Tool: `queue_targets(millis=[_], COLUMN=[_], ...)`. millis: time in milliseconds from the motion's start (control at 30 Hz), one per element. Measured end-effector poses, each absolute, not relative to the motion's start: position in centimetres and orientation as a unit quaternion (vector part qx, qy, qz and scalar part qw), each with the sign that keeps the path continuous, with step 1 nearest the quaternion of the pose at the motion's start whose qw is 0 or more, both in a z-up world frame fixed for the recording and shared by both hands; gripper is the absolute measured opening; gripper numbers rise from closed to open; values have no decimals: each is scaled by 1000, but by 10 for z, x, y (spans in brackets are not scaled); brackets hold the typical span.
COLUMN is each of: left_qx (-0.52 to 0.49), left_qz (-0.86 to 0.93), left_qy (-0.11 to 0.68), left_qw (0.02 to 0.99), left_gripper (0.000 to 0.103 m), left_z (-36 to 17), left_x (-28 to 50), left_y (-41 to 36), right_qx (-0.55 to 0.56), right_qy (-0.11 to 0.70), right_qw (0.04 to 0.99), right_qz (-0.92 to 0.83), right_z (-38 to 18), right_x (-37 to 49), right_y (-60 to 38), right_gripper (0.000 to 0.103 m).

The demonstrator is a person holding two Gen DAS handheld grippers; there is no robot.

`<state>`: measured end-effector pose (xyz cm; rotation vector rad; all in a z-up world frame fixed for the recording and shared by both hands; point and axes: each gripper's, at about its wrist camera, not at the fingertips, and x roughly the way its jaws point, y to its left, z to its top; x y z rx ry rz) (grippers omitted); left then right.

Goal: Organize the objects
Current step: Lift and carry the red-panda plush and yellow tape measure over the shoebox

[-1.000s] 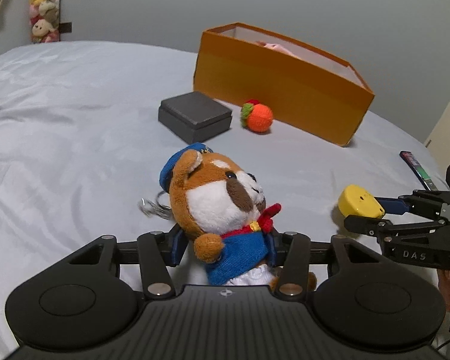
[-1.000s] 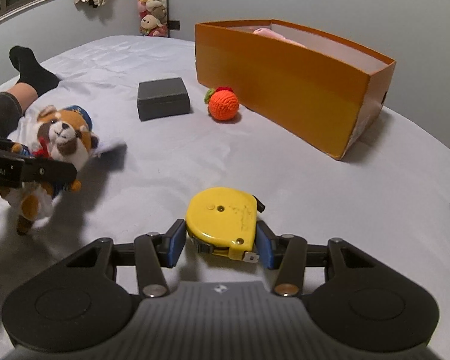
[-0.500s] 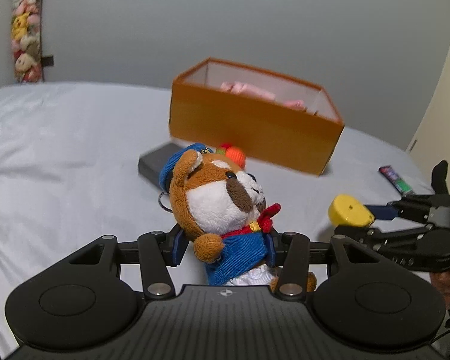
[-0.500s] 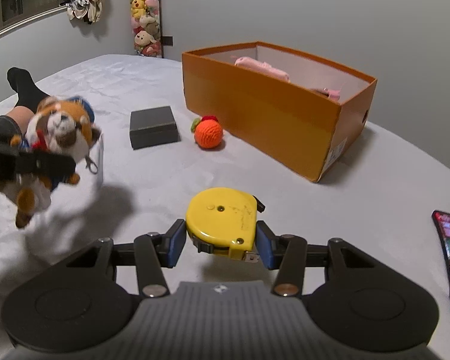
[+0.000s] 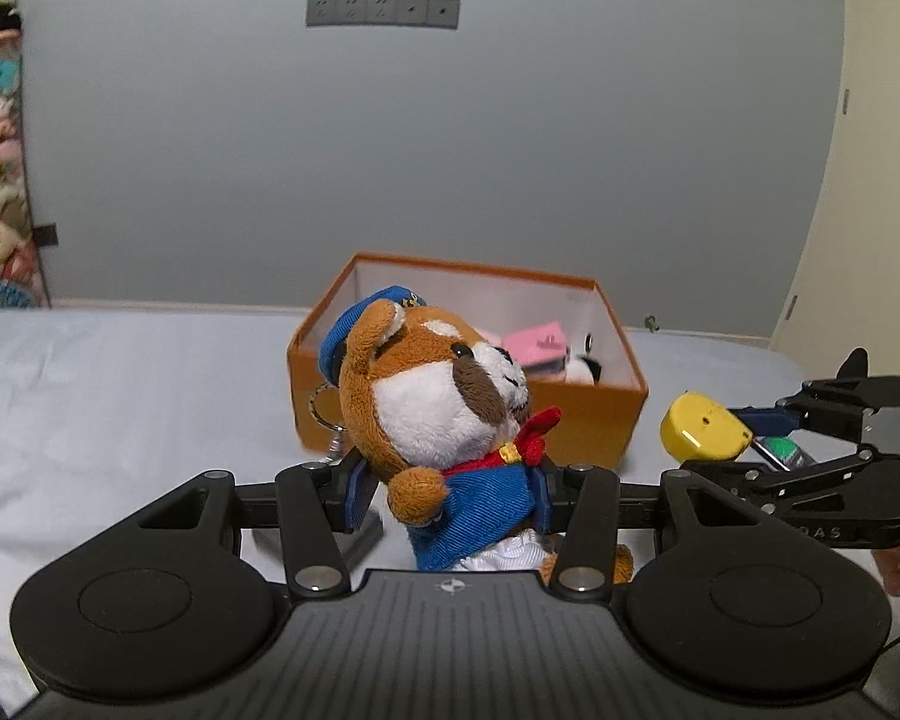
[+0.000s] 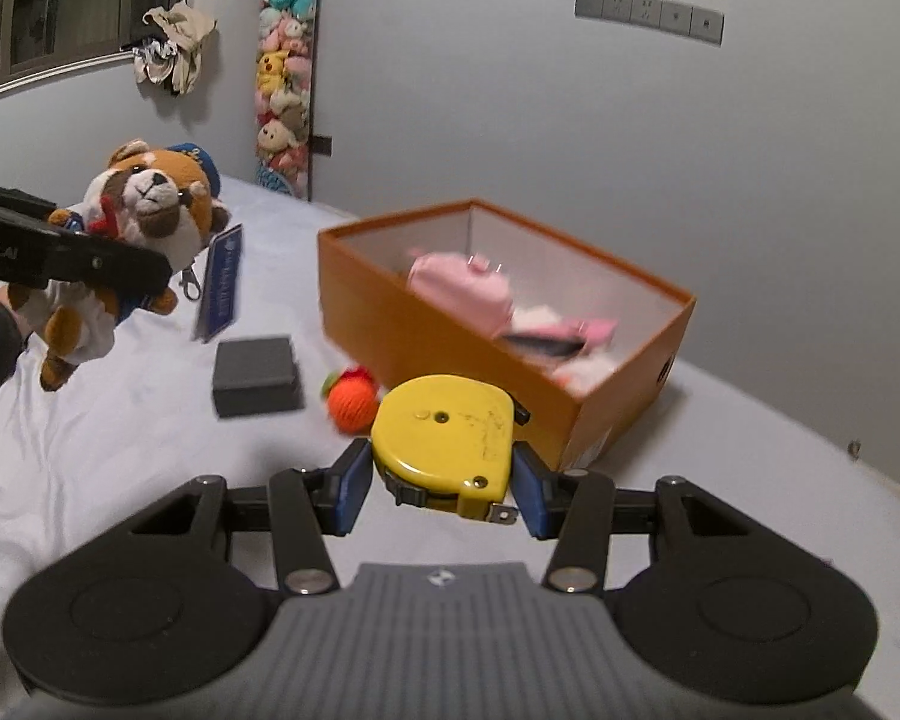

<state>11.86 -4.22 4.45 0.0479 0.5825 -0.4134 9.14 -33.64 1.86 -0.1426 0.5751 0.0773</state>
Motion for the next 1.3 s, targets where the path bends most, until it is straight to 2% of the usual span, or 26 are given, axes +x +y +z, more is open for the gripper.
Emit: queue_targets(millis=[200, 667, 1300], left_qx=[32, 121, 106], left_qz=[-208, -215, -186], left_qy=[277, 268, 342], left_qw=[938, 931, 915], left_gripper=[56, 56, 56], left_z=[61, 72, 40], left_x=[154, 220, 318], left_y=[-49, -92, -116], right_qx=[-86, -112, -118], right_qy=[259, 230, 262], right_qw=[961, 966, 958], right_qz=[32, 35, 8], right_z=[39, 67, 52], right_x=[113, 171, 266], right_y=[-345, -348, -378], right_gripper=[52, 52, 52])
